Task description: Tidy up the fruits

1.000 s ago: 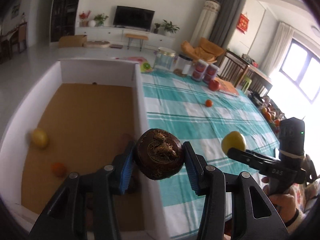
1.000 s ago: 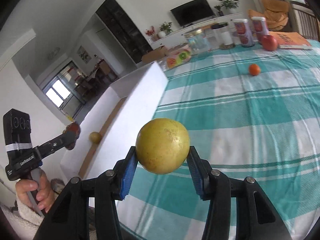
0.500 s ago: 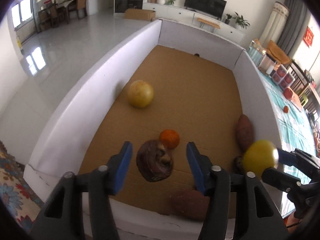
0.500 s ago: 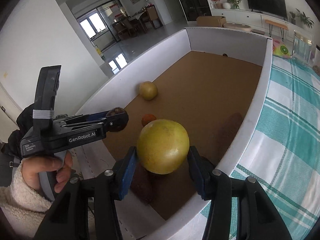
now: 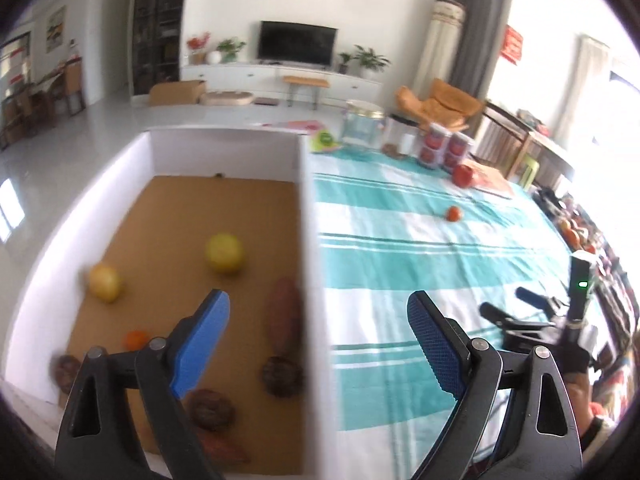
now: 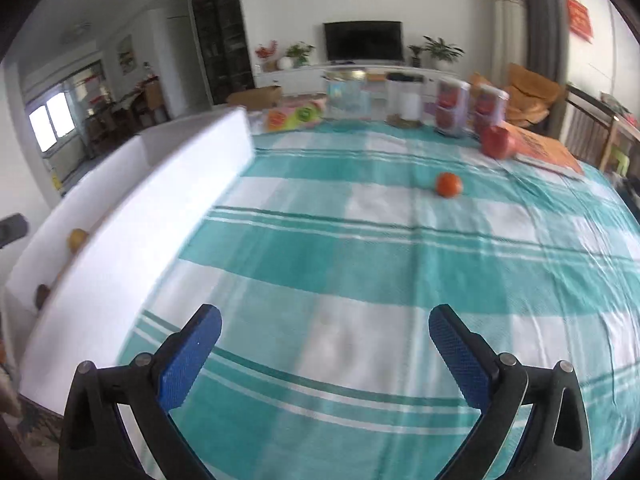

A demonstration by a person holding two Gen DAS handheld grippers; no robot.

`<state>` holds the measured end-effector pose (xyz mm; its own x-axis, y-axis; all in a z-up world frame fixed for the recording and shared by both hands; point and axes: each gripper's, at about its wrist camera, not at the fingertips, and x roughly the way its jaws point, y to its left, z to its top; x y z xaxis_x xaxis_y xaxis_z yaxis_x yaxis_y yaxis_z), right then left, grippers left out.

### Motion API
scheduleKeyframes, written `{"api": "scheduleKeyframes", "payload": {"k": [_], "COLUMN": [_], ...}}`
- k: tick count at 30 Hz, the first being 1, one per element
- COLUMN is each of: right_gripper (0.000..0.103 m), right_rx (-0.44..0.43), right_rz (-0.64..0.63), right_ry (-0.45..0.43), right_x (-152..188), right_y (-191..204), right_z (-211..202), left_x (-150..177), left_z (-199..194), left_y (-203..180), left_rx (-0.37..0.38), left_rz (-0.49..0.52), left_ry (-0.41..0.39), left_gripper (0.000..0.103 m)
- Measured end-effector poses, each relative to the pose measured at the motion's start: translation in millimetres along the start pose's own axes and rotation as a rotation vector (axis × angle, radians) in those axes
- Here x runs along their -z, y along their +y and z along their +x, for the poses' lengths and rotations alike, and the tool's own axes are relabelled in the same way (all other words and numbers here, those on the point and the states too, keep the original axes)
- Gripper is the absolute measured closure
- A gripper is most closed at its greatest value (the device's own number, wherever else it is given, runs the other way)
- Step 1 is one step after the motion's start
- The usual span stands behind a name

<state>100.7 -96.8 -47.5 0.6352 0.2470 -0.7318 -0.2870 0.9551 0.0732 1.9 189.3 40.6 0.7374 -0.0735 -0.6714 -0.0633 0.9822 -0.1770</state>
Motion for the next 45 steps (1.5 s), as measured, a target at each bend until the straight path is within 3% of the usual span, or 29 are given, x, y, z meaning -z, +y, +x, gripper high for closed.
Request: {"api": "scheduleKeyframes", "payload": {"k": [3, 4, 5, 7, 11, 18, 30, 33, 37, 40, 45], "right_gripper": [0.0, 0.0, 0.0, 0.0, 0.0, 0.0, 0.0, 0.0, 0.0, 0.0, 0.0], "right_rx": [0.071, 0.054, 0.028, 0.063, 0.081, 0.115, 0.146, 0.153, 0.161, 0.165, 0.166], "right_rz": [0.169, 0.258, 0.311, 0.333, 0.371, 0.369, 0.338, 0.334, 0.325, 0.319, 0.312], "right_ry": [0.026, 0.041, 0.012, -0.026, 0.015, 0.025, 0.035, 0.037, 0.043, 0.046, 0.05], "right_x": [26.4, 26.5, 24.7, 24.6, 32.1, 31.0, 30.9, 30.6, 29.9, 29.5, 28.6], "right_y": [-70.6, -86.7, -97.7, -106.6, -110.3, -110.5, -106.1, -105.2, -104.1, -103.1, -102.6], "right_z": [6.1, 5.6, 1.6, -6.2, -1.9, 8.0, 11.9, 11.9, 13.2, 13.6, 14.4], "left_x": [4.1, 6.4, 9.7, 18.0, 33.5, 52.7, 52.3, 27.8, -28.7, -59.8, -78.8], "left_z": [21.1, 32.7, 45.2, 71.8, 125.6, 179.9, 189.1, 196.5, 219.5, 263.4, 317.6], "left_y": [-60.6, -79.0, -95.3, -122.9, -156.1, -158.1, -155.5, -163.9, -191.3, -211.5, -240.0], "left_rx": [0.126, 0.164, 0.202, 0.233, 0.157, 0.027, 0.035, 0.103, 0.123, 0.12, 0.088], "left_rz": [0.098, 0.119, 0.133, 0.155, 0.226, 0.302, 0.287, 0.248, 0.227, 0.232, 0.311], "left_ry": [0.057, 0.091, 0.12, 0.158, 0.166, 0.19, 0.21, 0.231, 0.138, 0.124, 0.119], "left_gripper": [0.008, 0.008, 0.008, 0.008, 0.008, 0.008, 0.004, 0.005, 0.005, 0.005, 0.006]}}
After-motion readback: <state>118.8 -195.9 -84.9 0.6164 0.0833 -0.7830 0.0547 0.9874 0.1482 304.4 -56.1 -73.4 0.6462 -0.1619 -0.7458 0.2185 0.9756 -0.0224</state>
